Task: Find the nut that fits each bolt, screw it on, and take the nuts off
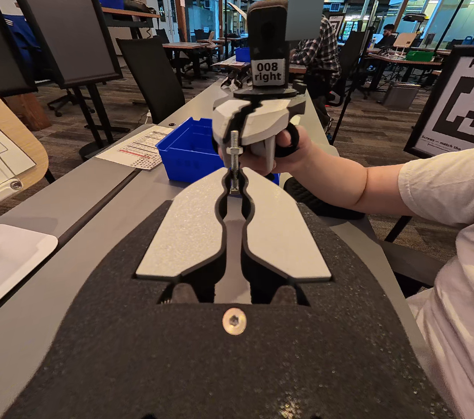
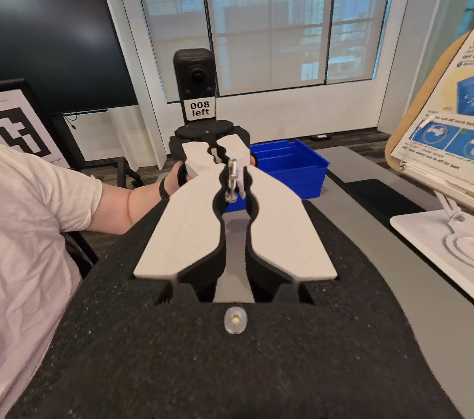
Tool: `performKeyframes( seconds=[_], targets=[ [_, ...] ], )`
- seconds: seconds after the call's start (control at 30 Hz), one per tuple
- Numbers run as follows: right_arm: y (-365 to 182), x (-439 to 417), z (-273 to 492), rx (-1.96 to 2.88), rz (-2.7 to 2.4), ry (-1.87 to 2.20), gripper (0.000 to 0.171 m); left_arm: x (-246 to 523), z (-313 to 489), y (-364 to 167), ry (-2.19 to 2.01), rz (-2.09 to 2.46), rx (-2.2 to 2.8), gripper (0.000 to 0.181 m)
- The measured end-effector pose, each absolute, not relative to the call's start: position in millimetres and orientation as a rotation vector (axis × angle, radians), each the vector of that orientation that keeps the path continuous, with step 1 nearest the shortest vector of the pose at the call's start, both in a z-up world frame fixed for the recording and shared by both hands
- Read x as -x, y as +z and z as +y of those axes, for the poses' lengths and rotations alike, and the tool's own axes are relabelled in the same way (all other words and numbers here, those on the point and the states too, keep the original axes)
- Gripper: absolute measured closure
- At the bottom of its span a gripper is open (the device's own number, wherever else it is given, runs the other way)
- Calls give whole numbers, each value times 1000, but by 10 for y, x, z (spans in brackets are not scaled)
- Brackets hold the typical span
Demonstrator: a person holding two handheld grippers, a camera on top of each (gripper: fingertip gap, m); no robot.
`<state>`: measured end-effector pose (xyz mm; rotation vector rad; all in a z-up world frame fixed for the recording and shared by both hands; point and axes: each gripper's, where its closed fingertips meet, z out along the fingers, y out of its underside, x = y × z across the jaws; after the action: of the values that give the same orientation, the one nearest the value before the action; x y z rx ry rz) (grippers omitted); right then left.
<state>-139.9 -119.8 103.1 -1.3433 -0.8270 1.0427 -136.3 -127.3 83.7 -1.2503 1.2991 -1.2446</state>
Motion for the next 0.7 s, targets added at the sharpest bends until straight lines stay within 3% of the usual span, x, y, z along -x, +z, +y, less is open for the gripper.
performKeyframes(
  seconds=[0.3,0.4,0.7],
  targets=[
    [988,1419,-1222,1355,-855,1092,166,1331,-1286,773,-1263,1306,1281,176],
    [1006,1415,-1233,1352,-849,1110,166,1308,-1254,726,-1247,1294,1298,161],
    [873,1460,-1201,1408,-897,1060,166,1295,-1287,671,-1268,1327,1305,176]
  ],
)
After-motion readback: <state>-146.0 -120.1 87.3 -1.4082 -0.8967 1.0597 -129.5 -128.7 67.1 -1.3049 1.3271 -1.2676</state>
